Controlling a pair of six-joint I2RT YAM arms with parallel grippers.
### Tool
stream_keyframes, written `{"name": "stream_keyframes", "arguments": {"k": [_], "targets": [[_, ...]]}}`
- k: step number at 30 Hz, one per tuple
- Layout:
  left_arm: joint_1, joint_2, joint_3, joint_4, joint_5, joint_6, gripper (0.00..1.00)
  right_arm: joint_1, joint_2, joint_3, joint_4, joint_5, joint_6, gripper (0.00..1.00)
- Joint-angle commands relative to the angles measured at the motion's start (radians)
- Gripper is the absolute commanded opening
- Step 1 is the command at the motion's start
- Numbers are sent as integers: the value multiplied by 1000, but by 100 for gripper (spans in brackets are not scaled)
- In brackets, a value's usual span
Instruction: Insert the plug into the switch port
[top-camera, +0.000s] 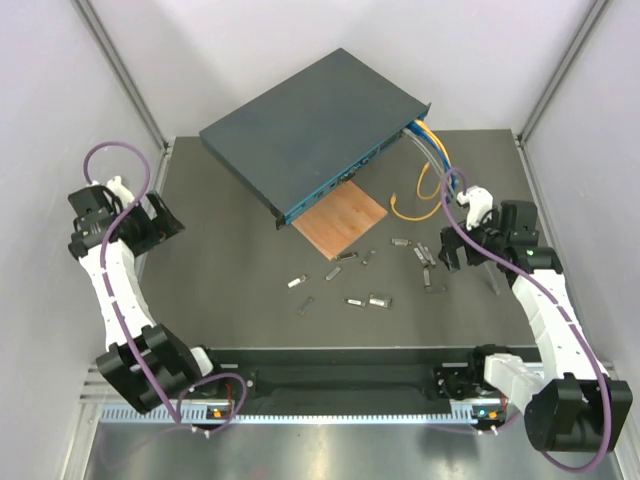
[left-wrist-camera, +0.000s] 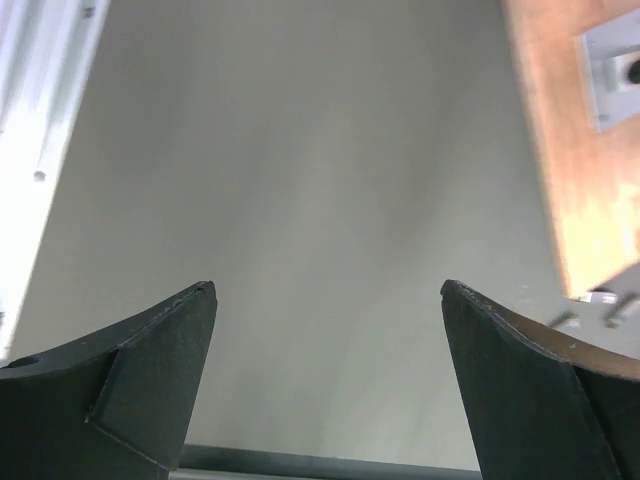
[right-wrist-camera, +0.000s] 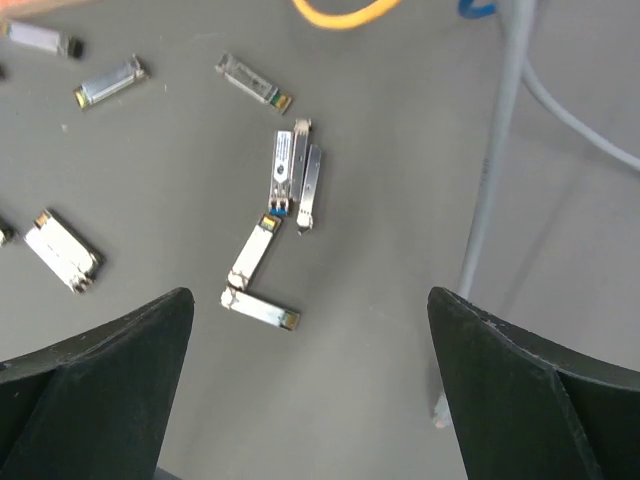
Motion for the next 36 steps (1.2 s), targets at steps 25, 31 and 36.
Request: {"name": "stream_keyframes", "arguments": {"k": [25,31,36], "targets": [[5,-268,-41,493,543,-338,98,315,236,-97,-129,79,-651,52],[5,-277,-32,530,561,-387,99,382,319,-122,-30,166,-633,51],[5,-281,-28,543,567,-400,98,405,352,-131,33,212,-625,50]]}}
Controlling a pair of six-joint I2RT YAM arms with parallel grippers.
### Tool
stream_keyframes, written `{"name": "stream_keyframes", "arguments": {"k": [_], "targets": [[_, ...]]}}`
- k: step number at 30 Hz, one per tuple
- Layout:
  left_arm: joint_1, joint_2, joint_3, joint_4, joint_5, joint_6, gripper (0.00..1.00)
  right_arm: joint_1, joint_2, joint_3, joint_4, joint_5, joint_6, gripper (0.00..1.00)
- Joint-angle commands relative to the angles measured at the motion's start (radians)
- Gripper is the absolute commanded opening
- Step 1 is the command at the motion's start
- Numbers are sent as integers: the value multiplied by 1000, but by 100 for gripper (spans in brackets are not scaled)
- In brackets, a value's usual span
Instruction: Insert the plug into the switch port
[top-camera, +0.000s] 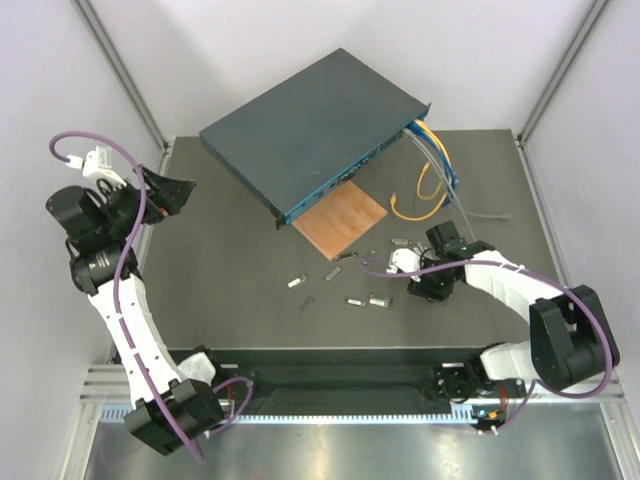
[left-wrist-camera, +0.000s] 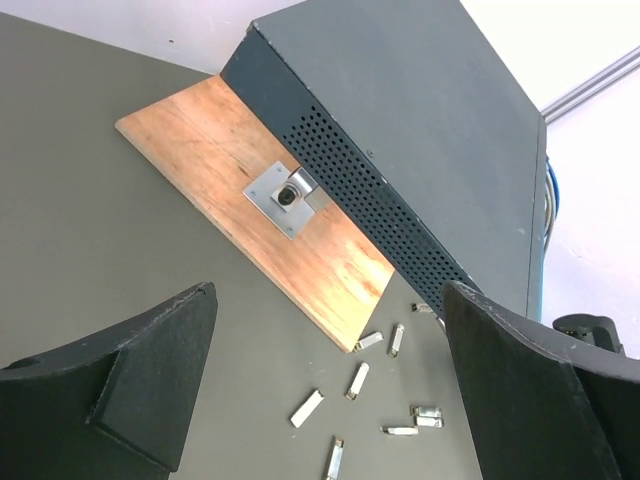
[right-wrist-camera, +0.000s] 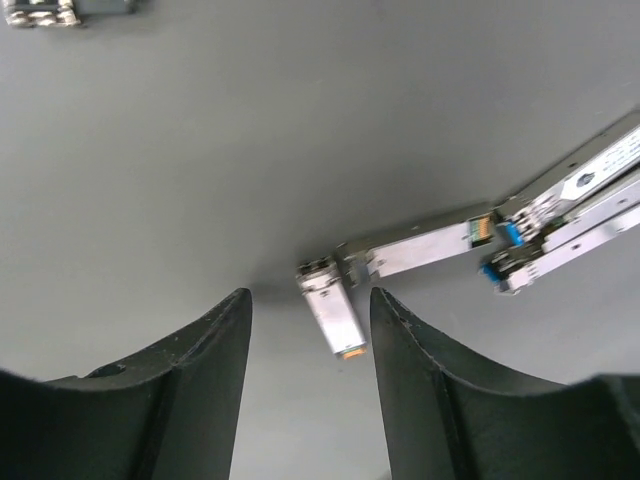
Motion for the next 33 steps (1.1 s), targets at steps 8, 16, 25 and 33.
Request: {"name": "stream_keyframes", "arguments": {"k": [8,16,25,33], "targets": [[4,-28,-3,113,33,-51,98,26,49,-18,132,80,-11,45],[4,-30,36,139,40,-94,98,28,2,-42,57,39,-35,36],[1,-7,120,173,49,-156,96,32,-104,-64,21,20,29,0],[-39,36,269,176,21,-61,95,8,-227,154,-49,-105,208,0]]}}
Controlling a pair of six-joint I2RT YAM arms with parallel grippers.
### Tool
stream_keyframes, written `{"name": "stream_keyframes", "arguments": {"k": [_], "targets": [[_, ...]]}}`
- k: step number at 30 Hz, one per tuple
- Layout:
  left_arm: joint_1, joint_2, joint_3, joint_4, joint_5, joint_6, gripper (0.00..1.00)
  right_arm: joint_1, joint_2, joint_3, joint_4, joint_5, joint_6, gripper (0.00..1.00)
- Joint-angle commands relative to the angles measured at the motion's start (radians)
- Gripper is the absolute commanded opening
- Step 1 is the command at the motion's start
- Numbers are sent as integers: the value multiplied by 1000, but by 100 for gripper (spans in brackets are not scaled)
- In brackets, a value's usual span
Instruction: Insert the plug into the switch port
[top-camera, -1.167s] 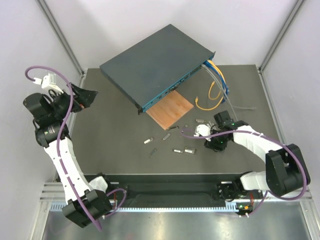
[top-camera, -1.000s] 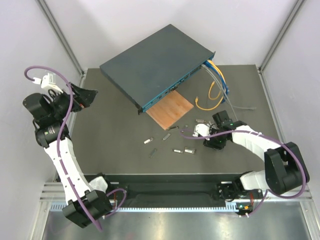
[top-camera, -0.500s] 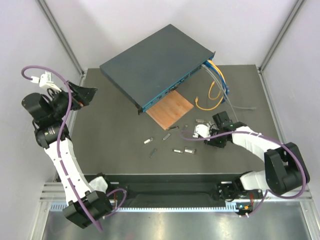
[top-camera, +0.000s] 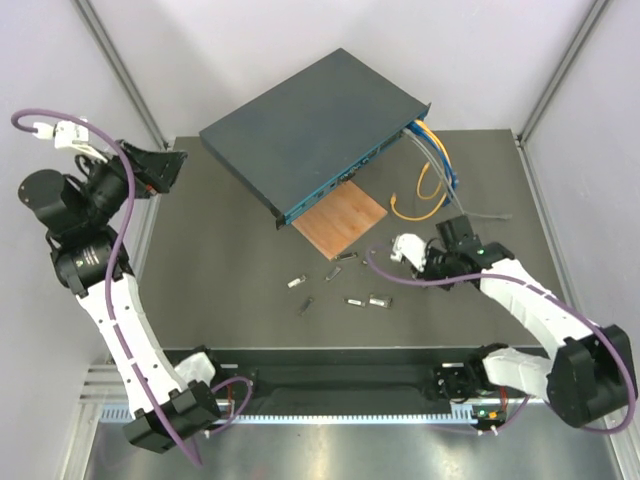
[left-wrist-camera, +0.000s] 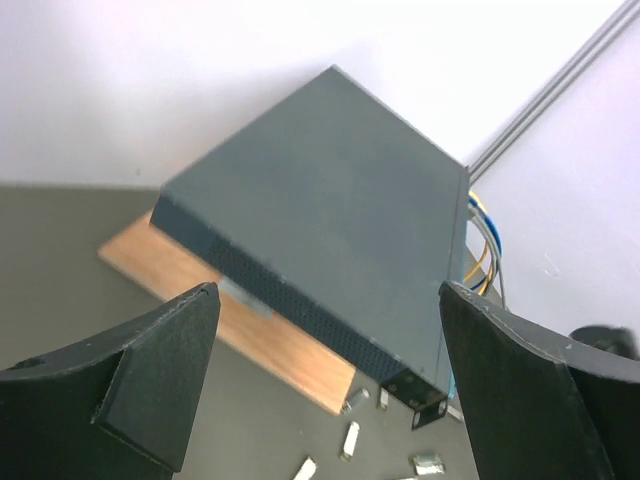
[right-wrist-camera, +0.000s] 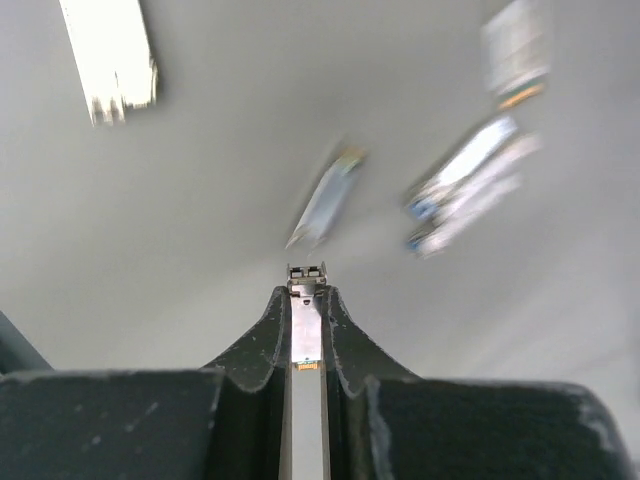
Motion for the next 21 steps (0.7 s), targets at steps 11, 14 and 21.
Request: {"name": "stream_keyframes", "arguments": {"k": [11,14,21], "targets": [[-536,308,456,-297,-404,553,94,-198,-18,450,63,-466,520,0],[-712,404,601,-375,-503,653,92,-281,-31,444,198,-537,705,0],[-1198,548,609,-347,-748,838,91,-471,-64,325,613,-703,1265,0]]}}
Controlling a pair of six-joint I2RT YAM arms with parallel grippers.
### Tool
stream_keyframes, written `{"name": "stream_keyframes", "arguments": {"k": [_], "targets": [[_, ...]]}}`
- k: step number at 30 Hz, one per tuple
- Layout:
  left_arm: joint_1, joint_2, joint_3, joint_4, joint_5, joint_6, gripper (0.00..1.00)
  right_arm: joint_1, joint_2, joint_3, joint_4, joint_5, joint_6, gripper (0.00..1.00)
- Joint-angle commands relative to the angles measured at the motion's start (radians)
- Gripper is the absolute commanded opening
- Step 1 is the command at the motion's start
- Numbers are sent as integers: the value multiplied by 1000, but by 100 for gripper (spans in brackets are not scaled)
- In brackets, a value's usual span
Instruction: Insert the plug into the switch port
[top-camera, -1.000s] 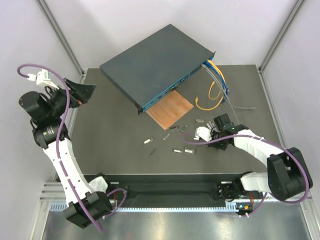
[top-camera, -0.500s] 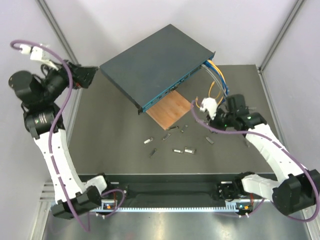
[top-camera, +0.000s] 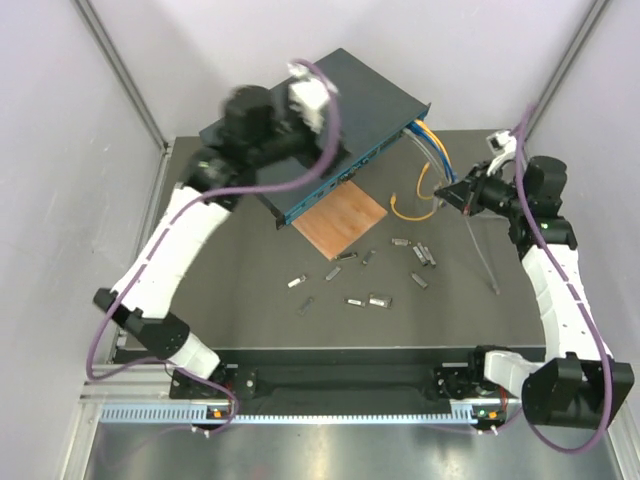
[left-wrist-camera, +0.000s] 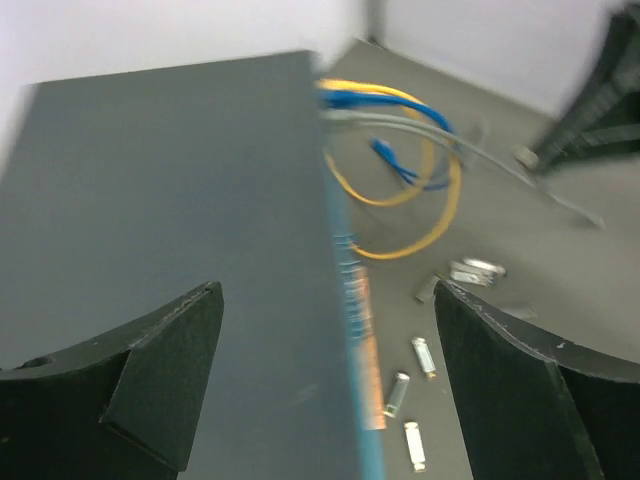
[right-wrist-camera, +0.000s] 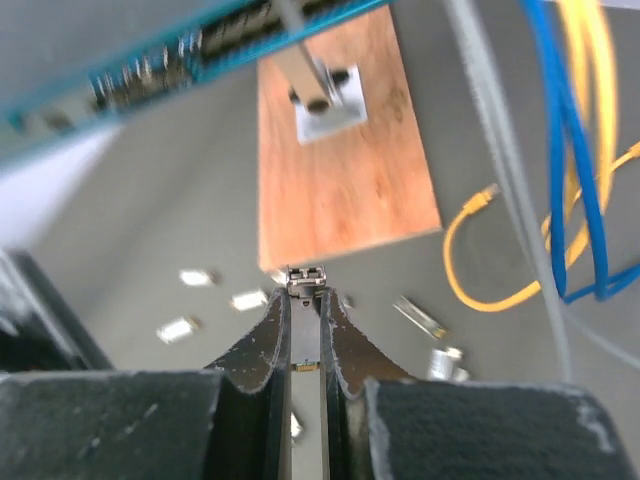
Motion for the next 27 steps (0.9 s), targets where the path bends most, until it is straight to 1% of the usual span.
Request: {"name": "stream_keyframes", "arguments": {"k": [1,2,3,4,5,6,7,8,9,11,14,17,22,24,27], "targets": [[-199,12,-20,11,-198,153,91,-56,-36,-60,325,-125,375,0],[-238,26,-40,27,-219,154,94,-62,-38,-75,374,-125,479,0],[-309,32,-75,62,-244,154,96,-65,-38,-88,460,-125,530,0],[-345,38,-94,80,-313,154,97,-67,-41,-120,501,-120,581,0],[-374,53,-110,100,-333,149,97,-67,-41,-135,537,-111,677,0],[-426,63,-136,117,-382,144,97,-67,-48,-152,572,-87,728,0],[-448,72,-146,154,-411,138,98,-65,-50,-187,639,-74,770,0],[-468,95,-153,165,-475,140,98,-67,-54,-203,664,-59,835,0],[-500,112,-147,170,-497,137,98,-65,-65,-215,681,-45,862,0],[-516,154,-131,167,-532,106,98,-65,-77,-246,695,-8,915,0],[-532,210,-88,148,-571,49,96,-59,-123,-273,665,24,933,0],[-536,257,-33,112,-569,-15,93,-44,-169,-305,637,50,922,0],[-537,277,-46,111,-520,-66,88,-35,-223,-362,615,70,911,0],[-537,284,-45,113,-500,-84,83,-28,-237,-373,612,82,911,0],[-540,290,-54,111,-480,-112,80,-12,-255,-393,605,105,903,0]]}}
